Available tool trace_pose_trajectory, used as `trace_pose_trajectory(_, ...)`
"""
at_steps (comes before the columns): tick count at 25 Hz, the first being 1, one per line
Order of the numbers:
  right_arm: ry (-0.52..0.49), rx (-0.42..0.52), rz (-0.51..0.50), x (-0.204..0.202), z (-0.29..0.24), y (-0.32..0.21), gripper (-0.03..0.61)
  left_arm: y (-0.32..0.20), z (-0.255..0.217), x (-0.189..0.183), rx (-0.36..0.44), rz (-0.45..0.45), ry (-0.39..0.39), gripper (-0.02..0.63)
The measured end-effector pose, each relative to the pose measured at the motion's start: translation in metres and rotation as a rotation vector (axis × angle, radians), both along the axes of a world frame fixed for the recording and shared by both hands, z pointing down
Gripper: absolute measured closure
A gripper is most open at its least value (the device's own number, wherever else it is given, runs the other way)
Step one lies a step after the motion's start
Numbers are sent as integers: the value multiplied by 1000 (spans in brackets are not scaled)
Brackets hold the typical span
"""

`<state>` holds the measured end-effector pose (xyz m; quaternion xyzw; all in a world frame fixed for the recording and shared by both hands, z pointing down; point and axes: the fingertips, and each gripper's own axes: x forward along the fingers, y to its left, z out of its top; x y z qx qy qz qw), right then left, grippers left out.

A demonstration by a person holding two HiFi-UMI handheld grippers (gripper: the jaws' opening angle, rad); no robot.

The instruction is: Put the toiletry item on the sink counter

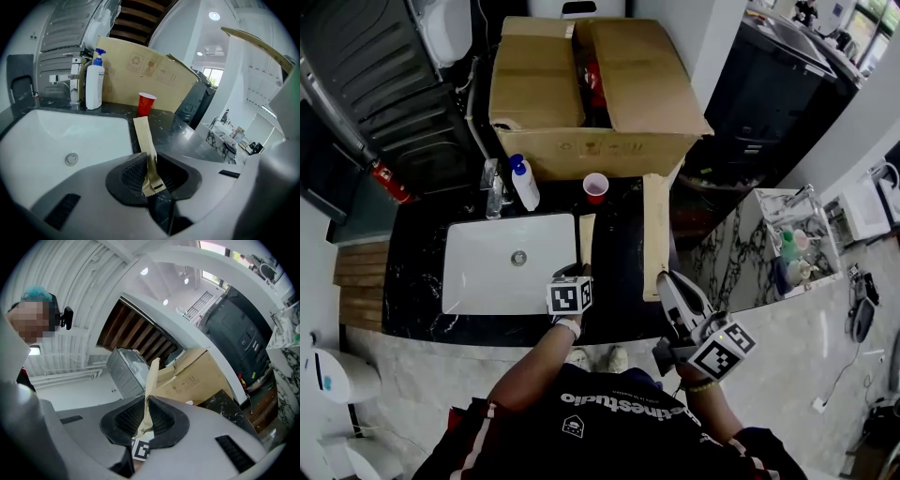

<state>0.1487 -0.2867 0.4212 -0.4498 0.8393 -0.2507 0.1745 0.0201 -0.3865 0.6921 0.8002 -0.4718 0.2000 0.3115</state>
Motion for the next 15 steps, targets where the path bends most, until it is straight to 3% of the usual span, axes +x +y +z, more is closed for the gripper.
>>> trace_pose_trajectory(8,-3,18,-9,-4,-7,-2,523,-1,-21,-5,45,-11,42,458)
trace_pose_trajectory(11,-2,28,-19,-8,-11,-2,523,-2,-49,-14,119,-16,50,456)
trace_pose_trajectory(15,-2,44,-40,-16,-18,-5,523,-5,-109,-28,280,-17,52,456)
